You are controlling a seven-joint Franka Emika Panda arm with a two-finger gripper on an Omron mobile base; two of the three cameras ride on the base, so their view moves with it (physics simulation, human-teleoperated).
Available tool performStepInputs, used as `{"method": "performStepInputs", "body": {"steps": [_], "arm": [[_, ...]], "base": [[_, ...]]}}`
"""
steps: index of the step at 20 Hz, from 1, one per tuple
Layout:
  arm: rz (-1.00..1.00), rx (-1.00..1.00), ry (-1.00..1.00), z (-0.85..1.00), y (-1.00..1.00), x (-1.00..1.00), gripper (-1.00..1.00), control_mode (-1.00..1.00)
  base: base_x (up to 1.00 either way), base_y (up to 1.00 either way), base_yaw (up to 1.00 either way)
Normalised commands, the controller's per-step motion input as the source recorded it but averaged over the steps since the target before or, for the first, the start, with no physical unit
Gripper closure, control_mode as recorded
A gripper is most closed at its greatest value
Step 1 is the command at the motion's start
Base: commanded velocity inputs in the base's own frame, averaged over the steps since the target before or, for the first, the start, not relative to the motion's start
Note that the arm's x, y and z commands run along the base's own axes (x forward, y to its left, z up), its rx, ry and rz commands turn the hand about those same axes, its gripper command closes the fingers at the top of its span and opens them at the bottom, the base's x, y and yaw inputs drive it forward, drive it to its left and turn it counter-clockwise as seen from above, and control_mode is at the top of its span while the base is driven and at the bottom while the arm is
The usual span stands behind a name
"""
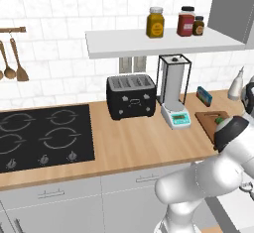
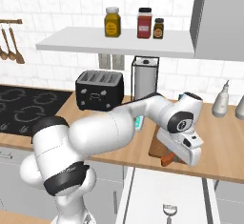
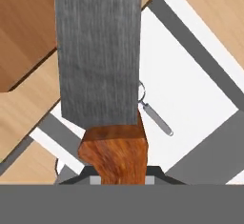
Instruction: Place the appropriate cutting tool for cutting the broccoli skin on the cutting board.
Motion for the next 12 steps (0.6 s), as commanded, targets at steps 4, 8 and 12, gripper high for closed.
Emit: {"method": "performStepInputs", "body": {"steps": [4, 8, 12], "arm": [[-0.15, 0.00, -0.14, -0.10, 0.11, 0.33, 1.00, -1.00], [-0.11, 0.00, -0.12, -0.18, 0.12, 0.27, 1.00, -1.00], [-0.06, 0.00, -0.08, -0.29, 0.31, 0.22, 1.00, -1.00]], "base": [[0.00, 0.00, 0.00], [0.00, 0.00, 0.00], [0.00, 0.00, 0.00]]}}
